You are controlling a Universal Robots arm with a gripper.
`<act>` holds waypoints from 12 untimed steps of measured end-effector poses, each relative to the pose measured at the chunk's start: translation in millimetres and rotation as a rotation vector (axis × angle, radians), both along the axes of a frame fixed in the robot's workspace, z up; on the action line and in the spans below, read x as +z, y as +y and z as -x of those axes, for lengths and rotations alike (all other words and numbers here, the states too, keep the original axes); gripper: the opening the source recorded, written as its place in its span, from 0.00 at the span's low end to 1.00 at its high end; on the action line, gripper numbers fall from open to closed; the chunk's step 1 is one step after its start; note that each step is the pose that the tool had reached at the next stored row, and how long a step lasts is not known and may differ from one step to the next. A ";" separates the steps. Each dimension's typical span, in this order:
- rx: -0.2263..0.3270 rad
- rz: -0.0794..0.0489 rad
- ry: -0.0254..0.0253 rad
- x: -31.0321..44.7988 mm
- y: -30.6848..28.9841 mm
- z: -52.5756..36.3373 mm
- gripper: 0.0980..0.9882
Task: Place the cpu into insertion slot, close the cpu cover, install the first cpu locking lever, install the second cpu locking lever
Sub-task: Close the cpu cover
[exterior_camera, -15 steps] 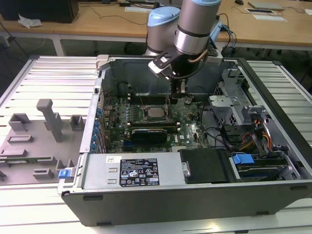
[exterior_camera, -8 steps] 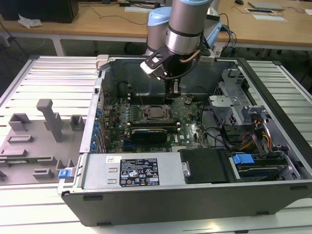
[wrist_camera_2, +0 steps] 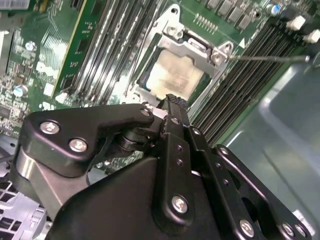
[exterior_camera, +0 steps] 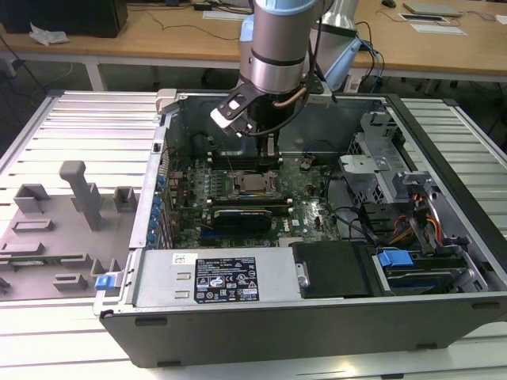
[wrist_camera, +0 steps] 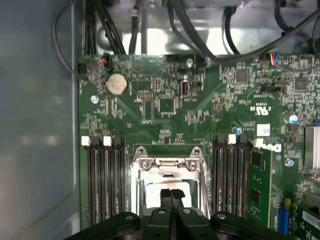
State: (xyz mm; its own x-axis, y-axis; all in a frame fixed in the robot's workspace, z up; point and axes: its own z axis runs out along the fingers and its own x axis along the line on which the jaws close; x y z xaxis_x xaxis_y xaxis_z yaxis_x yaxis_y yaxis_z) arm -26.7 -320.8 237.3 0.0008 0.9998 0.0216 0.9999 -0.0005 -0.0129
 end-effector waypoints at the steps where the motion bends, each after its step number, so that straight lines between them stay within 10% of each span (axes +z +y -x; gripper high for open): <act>1: 0.001 0.000 -0.0007 -1.2 -0.4 2.3 0.01; 12: 0.028 -0.003 -0.0022 -4.9 -1.4 9.9 0.01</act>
